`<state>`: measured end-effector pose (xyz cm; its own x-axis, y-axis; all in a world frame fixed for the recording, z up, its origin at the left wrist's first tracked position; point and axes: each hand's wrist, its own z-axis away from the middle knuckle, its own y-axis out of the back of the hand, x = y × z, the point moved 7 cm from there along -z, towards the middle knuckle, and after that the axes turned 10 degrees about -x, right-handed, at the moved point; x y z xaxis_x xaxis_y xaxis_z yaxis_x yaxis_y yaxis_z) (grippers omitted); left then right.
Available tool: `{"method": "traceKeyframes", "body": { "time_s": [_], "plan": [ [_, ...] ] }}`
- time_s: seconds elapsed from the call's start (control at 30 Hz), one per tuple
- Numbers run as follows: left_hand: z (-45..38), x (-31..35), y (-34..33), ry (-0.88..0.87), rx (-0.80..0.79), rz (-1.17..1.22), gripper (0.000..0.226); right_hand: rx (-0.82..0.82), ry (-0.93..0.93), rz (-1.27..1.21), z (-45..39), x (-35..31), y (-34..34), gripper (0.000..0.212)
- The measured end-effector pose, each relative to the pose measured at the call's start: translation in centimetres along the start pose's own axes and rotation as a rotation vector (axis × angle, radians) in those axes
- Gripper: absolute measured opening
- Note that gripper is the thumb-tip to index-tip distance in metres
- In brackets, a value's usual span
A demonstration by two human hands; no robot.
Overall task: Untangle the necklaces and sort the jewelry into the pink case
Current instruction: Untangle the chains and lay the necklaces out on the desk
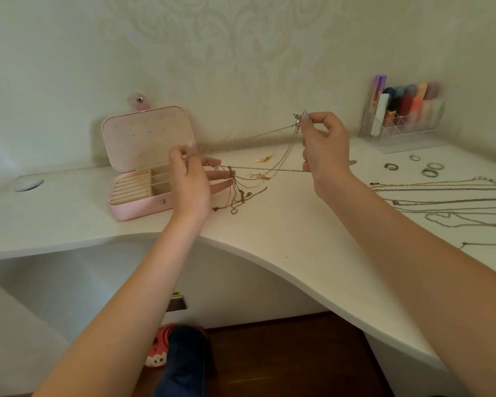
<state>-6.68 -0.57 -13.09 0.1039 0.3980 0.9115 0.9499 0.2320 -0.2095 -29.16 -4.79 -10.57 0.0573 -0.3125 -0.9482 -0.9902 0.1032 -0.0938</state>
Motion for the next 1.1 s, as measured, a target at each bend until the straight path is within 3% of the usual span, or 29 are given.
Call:
{"method": "traceKeyframes", "body": {
  "time_s": [0.2, 0.7, 1.1],
  "plan": [
    [0.0, -0.2, -0.2, 0.068, 0.011, -0.035, 0.047, 0.011, 0.128, 0.057, 0.4, -1.0, -0.2, 0.014],
    [0.1, -0.2, -1.3, 0.13, -0.159, -0.151, 0.079, 0.101, 0.27, 0.114, 0.5, -2.2, 0.9, 0.01],
    [0.5, 0.0, -1.4, 0.119, -0.152, -0.29, 0.076, 0.112, 0.301, 0.147, 0.5, -2.7, 1.5, 0.011]
  ]
}}
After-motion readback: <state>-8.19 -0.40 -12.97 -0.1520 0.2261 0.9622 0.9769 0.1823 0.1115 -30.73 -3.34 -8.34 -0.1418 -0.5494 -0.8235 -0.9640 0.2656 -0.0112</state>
